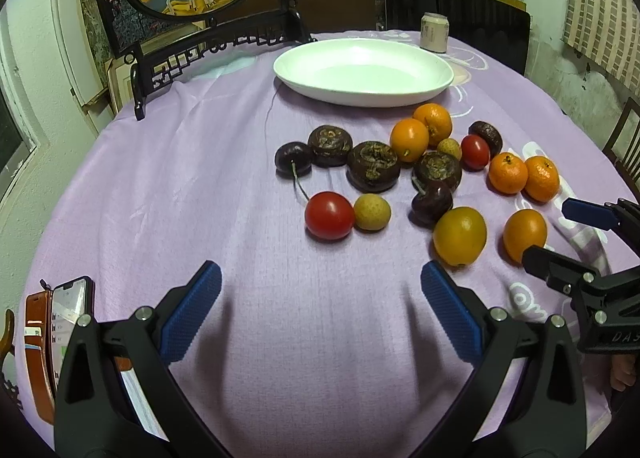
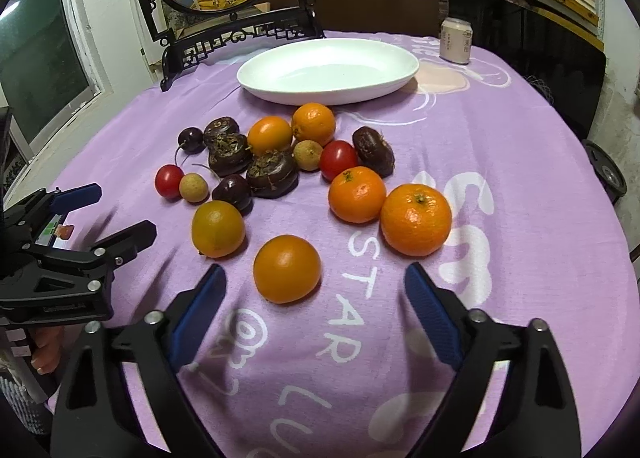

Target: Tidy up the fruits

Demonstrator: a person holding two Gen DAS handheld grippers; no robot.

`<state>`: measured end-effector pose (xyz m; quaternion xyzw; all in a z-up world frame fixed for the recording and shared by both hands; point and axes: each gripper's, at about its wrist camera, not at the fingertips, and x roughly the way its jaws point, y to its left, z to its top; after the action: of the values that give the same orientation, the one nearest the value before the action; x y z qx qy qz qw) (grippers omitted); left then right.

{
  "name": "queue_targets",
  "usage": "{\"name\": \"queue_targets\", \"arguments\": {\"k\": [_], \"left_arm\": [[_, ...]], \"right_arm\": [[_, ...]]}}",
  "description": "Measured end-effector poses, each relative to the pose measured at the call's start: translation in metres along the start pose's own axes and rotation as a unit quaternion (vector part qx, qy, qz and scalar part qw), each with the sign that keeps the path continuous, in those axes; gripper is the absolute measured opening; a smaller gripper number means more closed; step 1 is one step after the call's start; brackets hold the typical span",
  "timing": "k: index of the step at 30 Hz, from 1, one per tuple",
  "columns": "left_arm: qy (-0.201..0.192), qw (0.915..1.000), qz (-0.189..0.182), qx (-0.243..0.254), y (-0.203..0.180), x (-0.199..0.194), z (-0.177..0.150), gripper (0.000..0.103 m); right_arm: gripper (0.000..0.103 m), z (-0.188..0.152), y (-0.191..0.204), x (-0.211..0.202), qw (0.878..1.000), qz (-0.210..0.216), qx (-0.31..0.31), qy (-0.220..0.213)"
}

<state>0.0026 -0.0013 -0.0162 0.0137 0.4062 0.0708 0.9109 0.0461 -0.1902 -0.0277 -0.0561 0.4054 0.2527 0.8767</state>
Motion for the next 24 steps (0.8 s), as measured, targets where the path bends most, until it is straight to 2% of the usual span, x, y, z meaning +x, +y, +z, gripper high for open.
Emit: {"name": "queue_targets", "arguments": {"k": [5, 10, 13, 14, 17, 21, 24], "left_arm": [[0.012, 0.9998, -0.007, -0.014, 0.006, 0.004, 0.001, 0.101], [0.018, 0.9996, -0.011, -0.020, 0.008, 0.006, 0.001, 0.101], [0.021, 0.9995, -0.011, -0.019, 0.007, 0.007, 0.001, 0.101], [0.021, 0.9995, -0.012, -0.019, 0.007, 0.007, 0.001, 0.101], [0.023, 0.9993, -0.020, -0.023, 0.008, 0.008, 0.002, 0.101], [0.022, 0.9991, -0.034, -0.017, 0.005, 0.009, 0.003, 0.101], [0.000, 0.9989, -0.048, -0.003, -0.003, 0.002, 0.006, 0.101]], "right_arm": [[0.080, 0.001, 0.004, 0.006, 1.000, 0.015, -0.003, 0.016], [0.078, 0.004, 0.010, 0.010, 1.000, 0.007, -0.017, 0.015], [0.063, 0.007, 0.013, 0.016, 0.999, 0.002, -0.025, 0.022], [0.053, 0.008, 0.012, 0.019, 0.999, 0.005, -0.023, 0.028], [0.039, 0.008, 0.005, 0.019, 0.999, 0.018, -0.006, 0.027], [0.037, 0.007, -0.002, 0.016, 0.999, 0.031, 0.013, 0.024], [0.037, 0.008, -0.005, 0.011, 0.999, 0.033, 0.020, 0.013]]}}
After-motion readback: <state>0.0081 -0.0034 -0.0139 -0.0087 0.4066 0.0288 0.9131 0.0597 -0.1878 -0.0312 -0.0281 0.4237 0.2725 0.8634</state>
